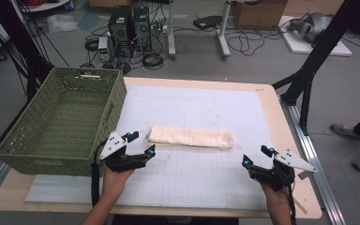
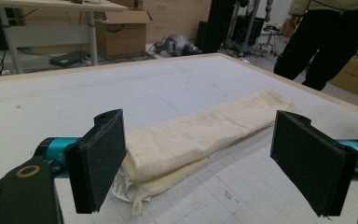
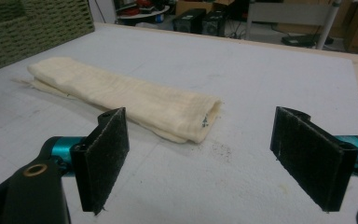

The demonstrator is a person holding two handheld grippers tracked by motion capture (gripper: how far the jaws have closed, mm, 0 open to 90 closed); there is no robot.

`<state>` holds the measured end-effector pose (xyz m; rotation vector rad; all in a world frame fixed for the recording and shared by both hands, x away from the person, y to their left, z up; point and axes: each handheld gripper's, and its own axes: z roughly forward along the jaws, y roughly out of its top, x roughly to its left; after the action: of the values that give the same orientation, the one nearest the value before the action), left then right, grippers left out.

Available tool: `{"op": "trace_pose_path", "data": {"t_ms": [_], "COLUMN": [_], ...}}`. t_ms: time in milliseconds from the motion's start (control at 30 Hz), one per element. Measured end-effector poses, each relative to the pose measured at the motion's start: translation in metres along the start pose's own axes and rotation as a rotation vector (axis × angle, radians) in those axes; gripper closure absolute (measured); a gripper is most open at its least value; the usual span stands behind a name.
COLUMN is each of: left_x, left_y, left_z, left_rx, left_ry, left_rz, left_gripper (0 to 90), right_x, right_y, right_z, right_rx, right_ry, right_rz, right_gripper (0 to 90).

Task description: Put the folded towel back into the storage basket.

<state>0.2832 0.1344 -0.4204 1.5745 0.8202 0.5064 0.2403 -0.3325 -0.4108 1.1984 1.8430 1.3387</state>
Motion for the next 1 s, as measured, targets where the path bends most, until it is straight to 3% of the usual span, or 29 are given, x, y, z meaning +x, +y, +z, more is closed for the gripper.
{"op": "trace_pose_path", "data": {"t_ms": [500,633,733,1000], "left_x": [0.008,0.010,0.013,0.016], "left_y": [0.002,0.003,0.003,0.006], "left_z": [0.000,0.000,0.006,0.011], "left_rx": [0.015,0.021,0.062,0.067], "left_ry": [0.018,0.029,0.034,0.031], "left_rz": [-0.012,-0.040,-0.064,-0.069], "left_gripper": [17.8,17.4,17.4,18.0], "right_x": [-0.001,0.002,0.001,-0.001], "right_y": [-0.001,-0.002,-0.002,-0.004], "right_z": [-0.001,-0.001,0.001,0.002], "right_rx": [0.016,0.027,0.030,0.042], "right_ry": [0.005,0.006,0.006,0.007], "right_rz": [0.004,-0.014,-0.011,-0.004], "right_gripper": [18.0,18.1,18.1,18.1]}}
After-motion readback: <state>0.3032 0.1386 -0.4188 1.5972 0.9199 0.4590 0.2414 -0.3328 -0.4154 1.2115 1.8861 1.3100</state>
